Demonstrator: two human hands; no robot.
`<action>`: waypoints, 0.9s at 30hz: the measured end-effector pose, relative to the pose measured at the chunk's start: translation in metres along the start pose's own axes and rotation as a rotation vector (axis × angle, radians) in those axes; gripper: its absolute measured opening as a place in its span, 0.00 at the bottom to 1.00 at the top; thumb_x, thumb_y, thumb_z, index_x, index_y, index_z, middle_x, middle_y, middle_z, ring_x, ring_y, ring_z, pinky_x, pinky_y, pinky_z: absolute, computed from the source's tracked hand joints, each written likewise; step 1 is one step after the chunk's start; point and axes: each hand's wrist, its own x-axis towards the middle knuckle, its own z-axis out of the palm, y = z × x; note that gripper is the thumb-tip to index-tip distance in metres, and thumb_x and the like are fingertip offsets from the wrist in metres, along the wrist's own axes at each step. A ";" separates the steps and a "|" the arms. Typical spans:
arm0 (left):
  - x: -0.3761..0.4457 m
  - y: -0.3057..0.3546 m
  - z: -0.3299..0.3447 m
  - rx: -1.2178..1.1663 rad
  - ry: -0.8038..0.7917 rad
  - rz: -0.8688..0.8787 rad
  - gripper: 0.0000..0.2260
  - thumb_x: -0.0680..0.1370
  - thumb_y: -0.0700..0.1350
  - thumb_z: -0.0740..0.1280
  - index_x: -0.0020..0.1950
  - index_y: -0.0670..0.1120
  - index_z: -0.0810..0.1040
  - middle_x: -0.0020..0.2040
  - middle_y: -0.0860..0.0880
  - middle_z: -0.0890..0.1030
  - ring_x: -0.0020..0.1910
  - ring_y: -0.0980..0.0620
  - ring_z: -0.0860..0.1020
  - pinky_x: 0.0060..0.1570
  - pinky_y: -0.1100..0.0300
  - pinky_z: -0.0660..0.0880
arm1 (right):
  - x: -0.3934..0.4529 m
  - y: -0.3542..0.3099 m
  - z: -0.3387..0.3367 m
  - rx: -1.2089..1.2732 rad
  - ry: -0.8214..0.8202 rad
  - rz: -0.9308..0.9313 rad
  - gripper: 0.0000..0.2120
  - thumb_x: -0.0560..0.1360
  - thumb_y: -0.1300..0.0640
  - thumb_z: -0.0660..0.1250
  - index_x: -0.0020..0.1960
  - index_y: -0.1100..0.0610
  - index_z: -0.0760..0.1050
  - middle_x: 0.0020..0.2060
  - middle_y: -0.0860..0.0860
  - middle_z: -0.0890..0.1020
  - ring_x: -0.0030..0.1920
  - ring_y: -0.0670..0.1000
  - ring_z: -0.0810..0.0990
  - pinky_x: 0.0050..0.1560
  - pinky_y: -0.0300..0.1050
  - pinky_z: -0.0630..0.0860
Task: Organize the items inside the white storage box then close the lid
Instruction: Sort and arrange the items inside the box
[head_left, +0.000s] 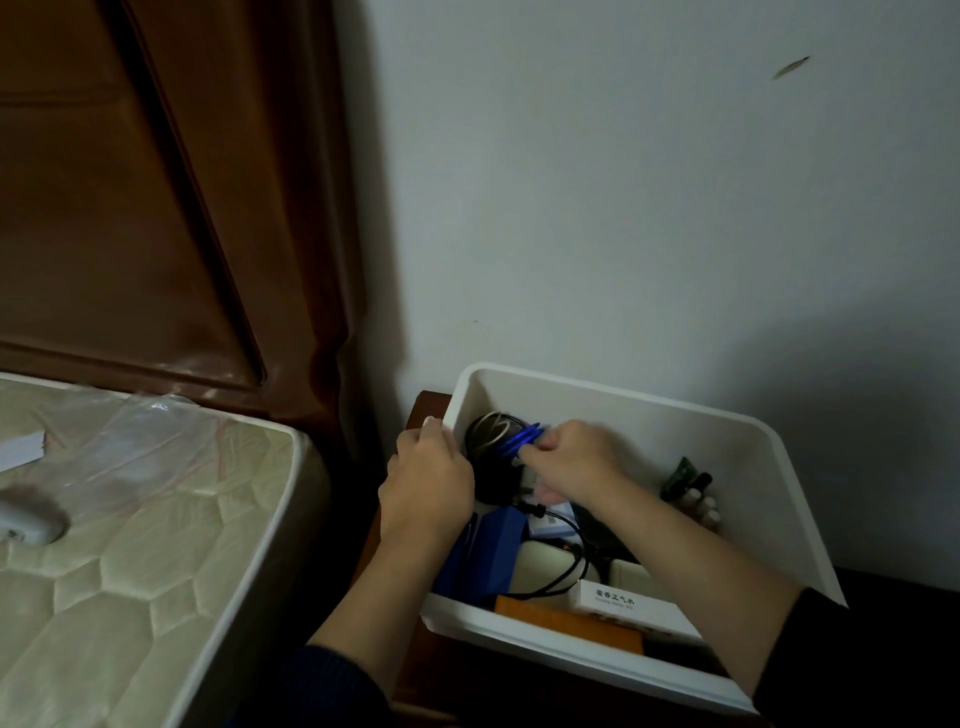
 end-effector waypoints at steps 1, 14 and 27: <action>0.000 0.001 0.000 0.003 0.001 0.002 0.20 0.88 0.50 0.53 0.79 0.48 0.67 0.74 0.44 0.71 0.68 0.40 0.75 0.67 0.38 0.75 | 0.000 0.002 0.006 0.047 -0.062 0.043 0.04 0.75 0.56 0.72 0.45 0.57 0.80 0.28 0.52 0.85 0.31 0.55 0.87 0.39 0.52 0.87; 0.010 -0.007 -0.001 -0.253 -0.042 -0.028 0.20 0.89 0.52 0.53 0.79 0.50 0.69 0.71 0.43 0.75 0.66 0.43 0.77 0.67 0.40 0.76 | 0.018 0.004 0.016 0.369 -0.172 0.204 0.09 0.84 0.62 0.66 0.63 0.64 0.75 0.51 0.64 0.86 0.42 0.62 0.89 0.41 0.51 0.87; 0.004 0.001 0.001 -0.051 0.030 0.000 0.20 0.88 0.50 0.53 0.79 0.51 0.66 0.72 0.45 0.72 0.67 0.41 0.75 0.66 0.40 0.74 | -0.036 0.017 -0.009 -0.430 -0.319 -0.225 0.10 0.77 0.47 0.71 0.58 0.43 0.81 0.51 0.43 0.84 0.53 0.46 0.82 0.55 0.45 0.81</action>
